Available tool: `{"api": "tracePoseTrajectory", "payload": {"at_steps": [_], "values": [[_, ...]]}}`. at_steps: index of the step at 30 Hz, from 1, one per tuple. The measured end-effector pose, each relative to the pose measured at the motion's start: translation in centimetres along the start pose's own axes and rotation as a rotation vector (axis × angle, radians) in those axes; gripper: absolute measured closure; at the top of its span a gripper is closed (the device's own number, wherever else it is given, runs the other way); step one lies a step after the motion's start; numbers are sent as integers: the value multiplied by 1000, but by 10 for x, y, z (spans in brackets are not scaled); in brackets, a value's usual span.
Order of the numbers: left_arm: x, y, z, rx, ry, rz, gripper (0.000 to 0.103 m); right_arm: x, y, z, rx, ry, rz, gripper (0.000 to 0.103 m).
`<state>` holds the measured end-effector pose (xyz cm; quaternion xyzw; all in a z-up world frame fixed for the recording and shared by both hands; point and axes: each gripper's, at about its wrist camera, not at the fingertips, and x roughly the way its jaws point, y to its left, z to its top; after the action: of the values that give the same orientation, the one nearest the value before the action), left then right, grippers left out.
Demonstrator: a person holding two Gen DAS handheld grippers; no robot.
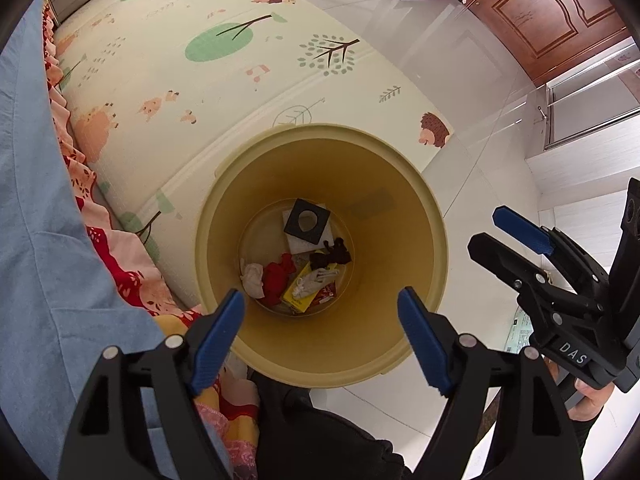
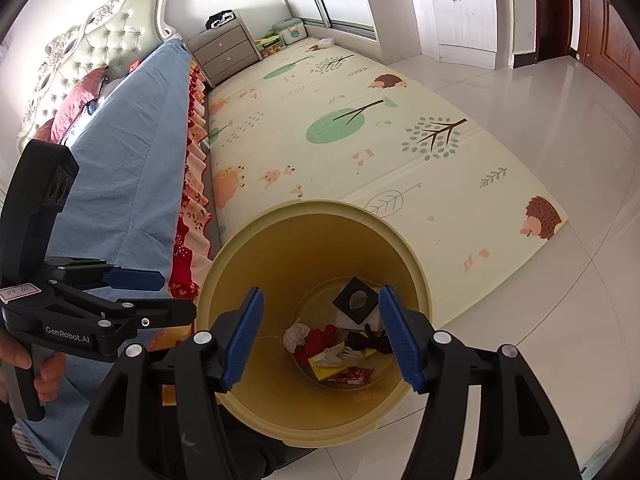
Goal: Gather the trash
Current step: 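Carry ribbon and tissue over the yellow bucket and open both grippers, then move both tools back toward the bed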
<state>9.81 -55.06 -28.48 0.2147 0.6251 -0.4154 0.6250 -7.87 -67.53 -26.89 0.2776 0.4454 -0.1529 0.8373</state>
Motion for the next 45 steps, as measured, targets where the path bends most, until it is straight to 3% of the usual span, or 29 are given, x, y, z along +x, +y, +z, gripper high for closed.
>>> {"api": "tracePoseTrajectory", "payload": {"at_steps": [6, 14, 23, 26, 30, 34, 38, 45], "values": [[-22, -2, -7, 13, -74, -16, 25, -16, 11, -1, -7, -27, 13, 45], [-83, -6, -24, 47, -239, -6, 25, -55, 55, 6, -76, -118, 62, 46], [-189, 43, -83, -1, -527, 159, 22, -110, 166, 9, -279, -363, 152, 46], [-228, 74, -113, -69, -636, 235, 18, -119, 204, 13, -319, -401, 210, 44], [-275, 115, -151, -168, -761, 349, 14, -119, 252, 20, -349, -420, 279, 33], [-312, 150, -182, -247, -839, 438, 11, -118, 302, 20, -356, -435, 348, 16], [-338, 182, -206, -288, -893, 521, 5, -120, 349, 17, -400, -462, 378, 12], [-364, 226, -248, -345, -953, 580, 4, -118, 409, 8, -455, -507, 417, 8]]}}
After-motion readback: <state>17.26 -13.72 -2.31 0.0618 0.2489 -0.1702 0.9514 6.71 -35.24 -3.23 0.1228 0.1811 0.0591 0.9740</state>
